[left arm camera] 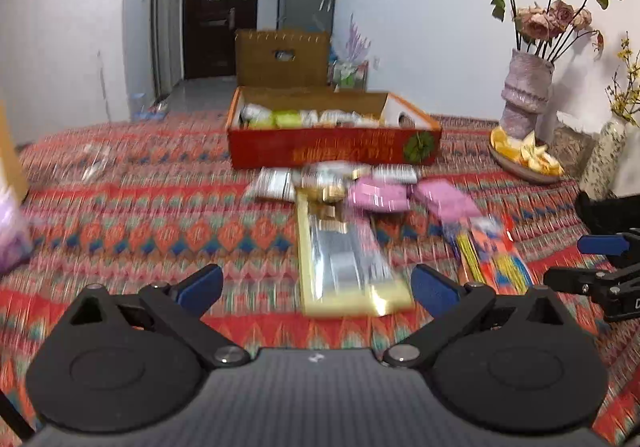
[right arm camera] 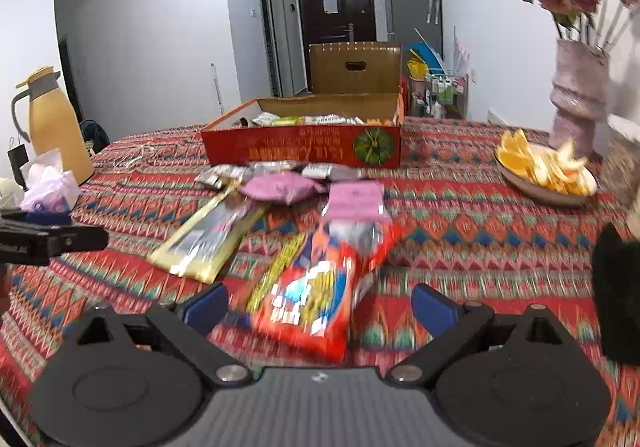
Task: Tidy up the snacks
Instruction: 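Grasp a white sachet with the left tool while the right tool grasps a white biscuit packet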
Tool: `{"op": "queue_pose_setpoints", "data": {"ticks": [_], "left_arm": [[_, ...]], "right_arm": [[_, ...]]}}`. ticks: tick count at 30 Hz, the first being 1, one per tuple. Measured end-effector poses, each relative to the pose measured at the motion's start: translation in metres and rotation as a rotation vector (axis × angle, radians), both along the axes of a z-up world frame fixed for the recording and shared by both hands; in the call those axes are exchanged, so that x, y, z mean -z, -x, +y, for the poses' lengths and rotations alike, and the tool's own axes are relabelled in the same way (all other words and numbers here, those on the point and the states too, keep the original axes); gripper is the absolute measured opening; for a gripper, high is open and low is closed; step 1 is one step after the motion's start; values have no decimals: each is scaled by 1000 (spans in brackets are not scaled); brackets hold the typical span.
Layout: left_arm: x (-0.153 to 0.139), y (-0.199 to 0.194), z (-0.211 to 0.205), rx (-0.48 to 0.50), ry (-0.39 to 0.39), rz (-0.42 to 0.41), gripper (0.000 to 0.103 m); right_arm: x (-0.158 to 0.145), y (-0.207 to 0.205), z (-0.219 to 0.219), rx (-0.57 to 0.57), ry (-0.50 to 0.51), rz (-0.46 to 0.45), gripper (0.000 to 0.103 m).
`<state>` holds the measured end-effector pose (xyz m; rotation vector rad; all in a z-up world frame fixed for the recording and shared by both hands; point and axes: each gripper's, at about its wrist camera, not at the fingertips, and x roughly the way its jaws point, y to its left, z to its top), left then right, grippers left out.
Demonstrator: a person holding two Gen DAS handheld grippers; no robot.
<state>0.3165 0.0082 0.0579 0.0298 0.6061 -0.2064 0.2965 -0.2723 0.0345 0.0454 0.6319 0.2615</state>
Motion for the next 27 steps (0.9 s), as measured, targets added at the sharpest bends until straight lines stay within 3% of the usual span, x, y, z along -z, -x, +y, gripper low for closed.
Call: {"op": "queue_pose_setpoints", "data": {"ticks": [6, 8, 14, 19, 22, 24, 27], "left_arm": [[3, -87, -18, 83, -77, 0, 79], [8, -114, -23, 109, -83, 14, 77], [38, -187, -33, 158, -44, 154, 62], [63, -213, -34, 184, -13, 238, 56], [68, -217, -33, 180, 14, 223, 49], [68, -217, -31, 176, 21, 214, 44], [63, -212, -26, 172, 20, 204, 42]], "right_arm": [[-9, -70, -1, -22, -9, -4, 97], [-11, -95, -1, -32, -17, 1, 96], [-2, -180, 1, -49, -101, 87, 85], [27, -246, 11, -37, -223, 223, 83], [42, -276, 20, 3, -240, 269, 83], [47, -287, 30, 14, -204, 264, 83], [49, -293, 49, 44, -62, 220, 80]]}}
